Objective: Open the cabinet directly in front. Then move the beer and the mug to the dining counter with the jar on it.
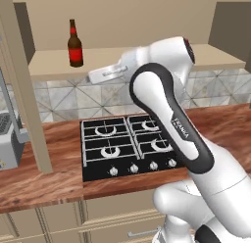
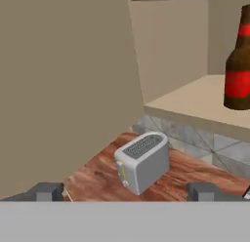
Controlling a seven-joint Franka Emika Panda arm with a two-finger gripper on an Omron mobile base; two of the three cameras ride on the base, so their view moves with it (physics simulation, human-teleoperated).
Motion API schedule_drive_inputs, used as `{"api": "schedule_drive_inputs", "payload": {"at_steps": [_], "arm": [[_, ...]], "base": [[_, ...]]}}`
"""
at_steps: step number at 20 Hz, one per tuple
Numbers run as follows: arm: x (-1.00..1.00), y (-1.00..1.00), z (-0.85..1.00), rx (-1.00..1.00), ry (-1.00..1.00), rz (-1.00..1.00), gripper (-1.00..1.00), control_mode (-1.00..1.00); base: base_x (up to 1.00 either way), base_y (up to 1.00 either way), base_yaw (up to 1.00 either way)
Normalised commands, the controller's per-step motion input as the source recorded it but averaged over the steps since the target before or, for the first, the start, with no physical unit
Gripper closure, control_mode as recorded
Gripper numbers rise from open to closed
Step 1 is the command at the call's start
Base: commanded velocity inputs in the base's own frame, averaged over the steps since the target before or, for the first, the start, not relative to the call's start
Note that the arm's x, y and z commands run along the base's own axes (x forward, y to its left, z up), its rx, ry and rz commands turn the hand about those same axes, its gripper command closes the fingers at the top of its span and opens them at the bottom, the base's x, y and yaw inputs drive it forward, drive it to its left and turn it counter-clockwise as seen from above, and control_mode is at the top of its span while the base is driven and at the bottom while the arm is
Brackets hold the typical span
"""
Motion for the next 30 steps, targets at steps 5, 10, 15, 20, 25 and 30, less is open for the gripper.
{"api": "schedule_drive_inputs", "payload": {"at_steps": [5,10,15,20,25,30], "arm": [[0.00,-0.09,0.12,-0.21,-0.19,-0.18,-1.00,-1.00],[0.00,0.00,0.12,-0.07,-0.15,-0.13,-1.00,-1.00],[0.00,-0.28,0.22,-0.05,-0.04,-0.31,-1.00,-1.00],[0.00,-0.42,0.07,0.00,0.00,-0.41,-1.00,-1.00],[0.01,-0.02,0.01,0.00,0.00,-0.04,-1.00,-1.00],[0.34,0.00,0.07,0.00,0.00,0.00,-1.00,-1.00]], "base": [[0.00,0.00,0.00],[0.00,0.00,0.00],[0.00,0.00,0.00],[0.00,0.00,0.00],[0.00,0.00,0.00],[0.00,0.00,0.00]]}}
